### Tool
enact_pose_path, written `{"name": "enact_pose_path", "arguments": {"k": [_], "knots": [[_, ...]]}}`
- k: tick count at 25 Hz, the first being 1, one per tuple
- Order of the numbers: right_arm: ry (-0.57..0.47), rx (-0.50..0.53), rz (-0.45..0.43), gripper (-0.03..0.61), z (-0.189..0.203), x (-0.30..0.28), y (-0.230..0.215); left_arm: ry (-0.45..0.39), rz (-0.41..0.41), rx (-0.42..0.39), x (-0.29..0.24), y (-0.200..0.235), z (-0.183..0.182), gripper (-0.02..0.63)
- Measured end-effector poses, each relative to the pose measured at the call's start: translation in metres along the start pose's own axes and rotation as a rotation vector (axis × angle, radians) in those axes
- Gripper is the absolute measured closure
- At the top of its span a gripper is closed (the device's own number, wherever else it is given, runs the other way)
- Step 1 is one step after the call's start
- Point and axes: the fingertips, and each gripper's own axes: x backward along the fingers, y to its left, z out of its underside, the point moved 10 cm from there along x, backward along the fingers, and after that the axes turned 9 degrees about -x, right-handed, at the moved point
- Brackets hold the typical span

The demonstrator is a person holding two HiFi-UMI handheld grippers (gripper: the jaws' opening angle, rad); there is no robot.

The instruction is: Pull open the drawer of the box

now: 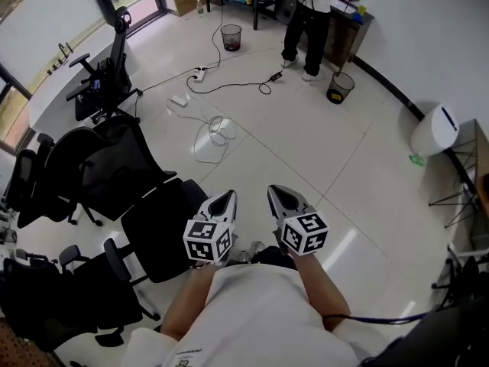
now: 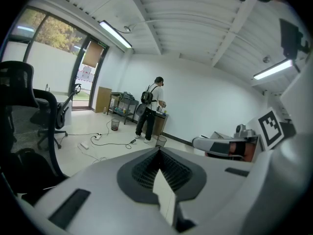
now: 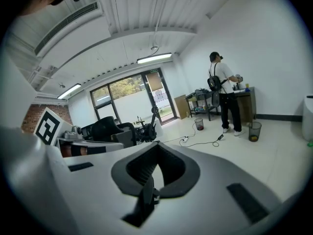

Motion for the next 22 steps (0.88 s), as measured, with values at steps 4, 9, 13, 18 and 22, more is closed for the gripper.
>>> {"name": "enact_pose_path", "arguments": {"k": [4, 9, 13, 18, 22], "knots": [[-0.025, -0.025, 0.034, 0.592, 0.007, 0.01, 0.0, 0.01, 0.04, -0.009, 0.002, -0.007, 0.006, 0.614], [-0.04, -0.059, 0.076, 0.591, 0.014, 0.022, -0.01, 0.035, 0.098, -0.023, -0.008, -0.02, 0.011, 0.614], [-0.066, -0.068, 0.116, 0.592, 0.015, 0.044, -0.027, 0.04, 0.146, -0.039, -0.027, -0.041, 0.01, 0.614], [-0.111, -0.094, 0.212, 0.591, 0.011, 0.099, -0.069, 0.048, 0.227, -0.067, -0.061, -0.09, 0.005, 0.614], [-0.161, -0.139, 0.317, 0.591, 0.015, 0.161, -0.106, 0.063, 0.324, -0.108, -0.088, -0.149, 0.002, 0.614]]}}
